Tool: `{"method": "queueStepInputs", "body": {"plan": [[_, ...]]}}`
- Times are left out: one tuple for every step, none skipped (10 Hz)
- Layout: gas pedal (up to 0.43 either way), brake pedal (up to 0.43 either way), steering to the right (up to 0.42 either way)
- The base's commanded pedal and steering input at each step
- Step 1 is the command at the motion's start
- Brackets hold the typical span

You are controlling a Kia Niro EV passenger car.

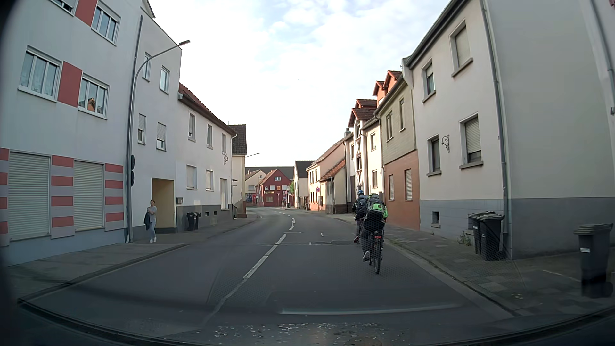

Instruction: Follow the waypoints while adhering to traffic rules and regulations

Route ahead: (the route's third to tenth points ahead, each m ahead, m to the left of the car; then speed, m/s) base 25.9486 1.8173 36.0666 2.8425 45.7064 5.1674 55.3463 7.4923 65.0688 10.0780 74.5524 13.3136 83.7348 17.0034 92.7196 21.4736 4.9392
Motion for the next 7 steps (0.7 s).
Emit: {"method": "queueStepInputs", "body": {"plan": [[0.039, 0.000, -0.017], [0.039, 0.000, -0.019], [0.039, 0.000, -0.020], [0.039, 0.000, -0.020], [0.039, 0.000, -0.019], [0.039, 0.000, -0.018], [0.039, 0.000, -0.016]]}}
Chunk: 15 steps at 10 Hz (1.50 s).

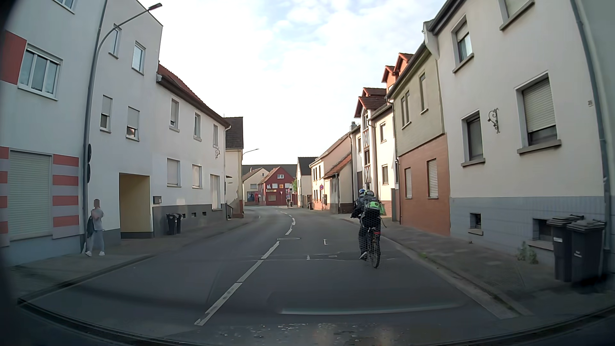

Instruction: Follow the waypoints while adhering to traffic rules and regulations

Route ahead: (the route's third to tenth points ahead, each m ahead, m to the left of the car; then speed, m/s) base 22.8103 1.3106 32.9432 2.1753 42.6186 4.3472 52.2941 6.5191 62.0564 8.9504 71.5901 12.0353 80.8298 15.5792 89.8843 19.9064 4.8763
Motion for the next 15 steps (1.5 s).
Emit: {"method": "queueStepInputs", "body": {"plan": [[0.047, 0.000, -0.014], [0.047, 0.000, -0.012], [0.047, 0.000, -0.012], [0.047, 0.000, -0.012], [0.047, 0.000, -0.012], [0.059, 0.000, -0.012], [0.059, 0.000, -0.012], [0.059, 0.000, -0.011], [0.059, 0.000, -0.011], [0.059, 0.000, -0.011], [0.059, 0.000, -0.011], [0.067, 0.000, -0.011], [0.067, 0.000, -0.012], [0.067, 0.000, -0.011], [0.067, 0.000, -0.011]]}}
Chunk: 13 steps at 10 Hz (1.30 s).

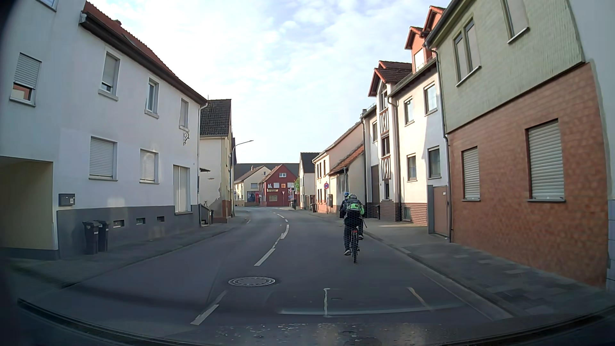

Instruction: Follow the waypoints while adhering to traffic rules and regulations

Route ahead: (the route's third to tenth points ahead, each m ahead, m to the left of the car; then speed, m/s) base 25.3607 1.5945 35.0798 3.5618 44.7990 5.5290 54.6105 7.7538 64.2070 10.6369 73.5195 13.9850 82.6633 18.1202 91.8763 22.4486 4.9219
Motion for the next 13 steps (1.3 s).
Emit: {"method": "queueStepInputs", "body": {"plan": [[0.067, 0.000, -0.012], [0.067, 0.000, -0.014], [0.079, 0.000, -0.016], [0.079, 0.000, -0.016], [0.079, 0.000, -0.016], [0.079, 0.000, -0.015], [0.079, 0.000, -0.015], [0.079, 0.000, -0.015], [0.079, 0.000, -0.014], [0.079, 0.000, -0.014], [0.079, 0.000, -0.014], [0.079, 0.000, -0.014], [0.079, 0.000, -0.014]]}}
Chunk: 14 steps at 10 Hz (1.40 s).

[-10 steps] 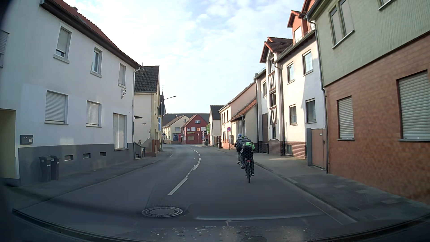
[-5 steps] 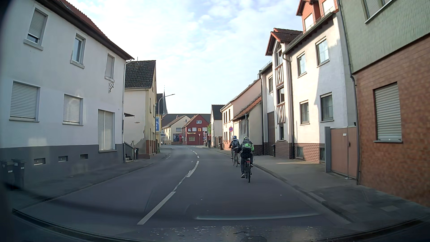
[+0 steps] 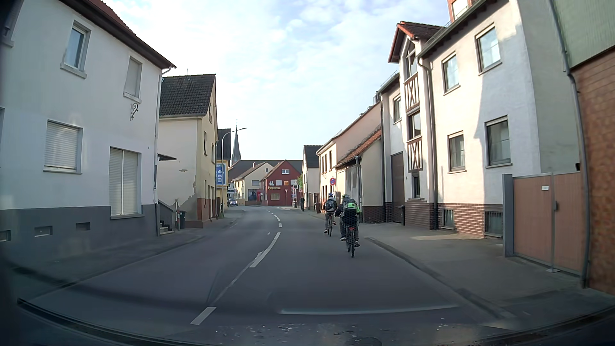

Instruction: Follow the waypoints while adhering to traffic rules and regulations

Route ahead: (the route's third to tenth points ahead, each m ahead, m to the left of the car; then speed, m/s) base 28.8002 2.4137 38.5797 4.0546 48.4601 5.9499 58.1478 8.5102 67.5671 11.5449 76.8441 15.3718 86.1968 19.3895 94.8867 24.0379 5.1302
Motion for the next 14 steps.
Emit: {"method": "queueStepInputs", "body": {"plan": [[0.087, 0.000, -0.014], [0.087, 0.000, -0.018], [0.087, 0.000, -0.024], [0.087, 0.000, -0.031], [0.087, 0.000, -0.034], [0.087, 0.000, -0.034], [0.087, 0.000, -0.036], [0.087, 0.000, -0.041], [0.087, 0.000, -0.042], [0.087, 0.000, -0.042], [0.087, 0.000, -0.042], [0.087, 0.000, -0.041], [0.087, 0.000, -0.041], [0.087, 0.000, -0.041]]}}
